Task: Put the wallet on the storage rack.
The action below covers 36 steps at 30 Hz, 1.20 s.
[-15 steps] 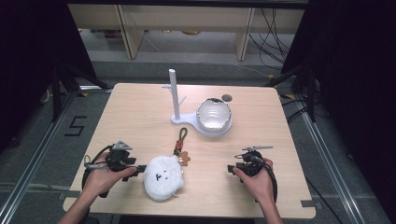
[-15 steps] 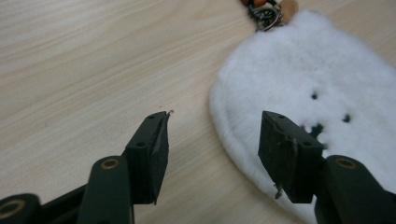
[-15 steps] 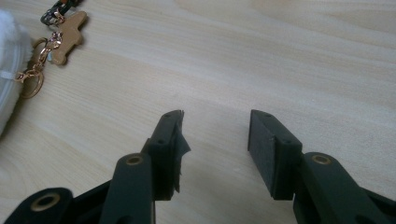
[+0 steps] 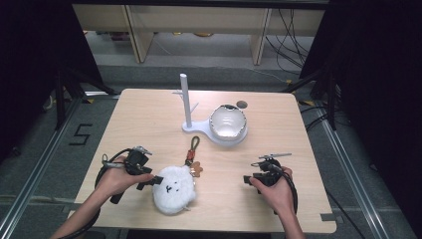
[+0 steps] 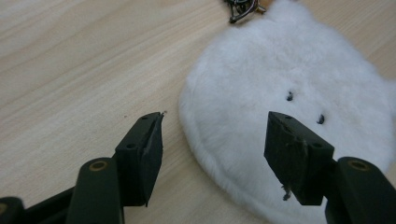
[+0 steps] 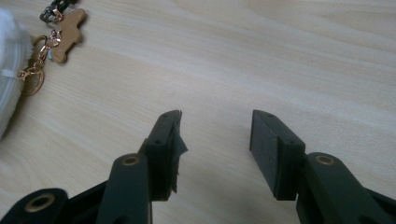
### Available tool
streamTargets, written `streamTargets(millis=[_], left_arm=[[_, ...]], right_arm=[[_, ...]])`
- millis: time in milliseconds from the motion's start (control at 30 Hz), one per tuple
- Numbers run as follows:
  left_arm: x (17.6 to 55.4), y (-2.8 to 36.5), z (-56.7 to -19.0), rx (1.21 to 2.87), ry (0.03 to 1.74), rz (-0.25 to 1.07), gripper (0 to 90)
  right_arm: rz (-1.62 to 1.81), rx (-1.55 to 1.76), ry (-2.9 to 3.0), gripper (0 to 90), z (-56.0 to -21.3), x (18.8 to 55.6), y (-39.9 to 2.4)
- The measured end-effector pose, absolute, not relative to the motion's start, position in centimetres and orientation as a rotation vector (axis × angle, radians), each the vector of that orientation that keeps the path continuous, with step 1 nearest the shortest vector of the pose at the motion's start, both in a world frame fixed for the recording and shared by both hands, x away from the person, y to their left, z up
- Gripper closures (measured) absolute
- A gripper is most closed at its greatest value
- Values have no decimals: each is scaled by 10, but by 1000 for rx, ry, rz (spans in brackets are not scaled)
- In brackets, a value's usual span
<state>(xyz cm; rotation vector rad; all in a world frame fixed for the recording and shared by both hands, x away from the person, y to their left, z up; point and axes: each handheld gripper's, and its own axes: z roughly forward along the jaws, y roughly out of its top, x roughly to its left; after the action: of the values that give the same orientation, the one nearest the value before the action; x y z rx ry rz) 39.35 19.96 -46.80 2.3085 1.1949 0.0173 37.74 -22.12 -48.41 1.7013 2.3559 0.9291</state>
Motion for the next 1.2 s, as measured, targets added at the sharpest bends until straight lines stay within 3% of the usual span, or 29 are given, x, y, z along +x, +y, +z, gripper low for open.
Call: streamTargets(millis=[433,767,1100,1200], left_arm=[[405,191,-482,2353,1210,-66,365],[404,184,-488,2352,1233,-95,439],[398,185,-488,2330,1207,-37,605],[394,186,-486,2326,1162,6,728]], right_arm=[[948,1677,2377,536,-481,379,-206],[917,1688,2392,535,-478,378,-202],[934,1627,2416,535,-479,380,-203],[953,1649,2398,535,-479,379,-200]])
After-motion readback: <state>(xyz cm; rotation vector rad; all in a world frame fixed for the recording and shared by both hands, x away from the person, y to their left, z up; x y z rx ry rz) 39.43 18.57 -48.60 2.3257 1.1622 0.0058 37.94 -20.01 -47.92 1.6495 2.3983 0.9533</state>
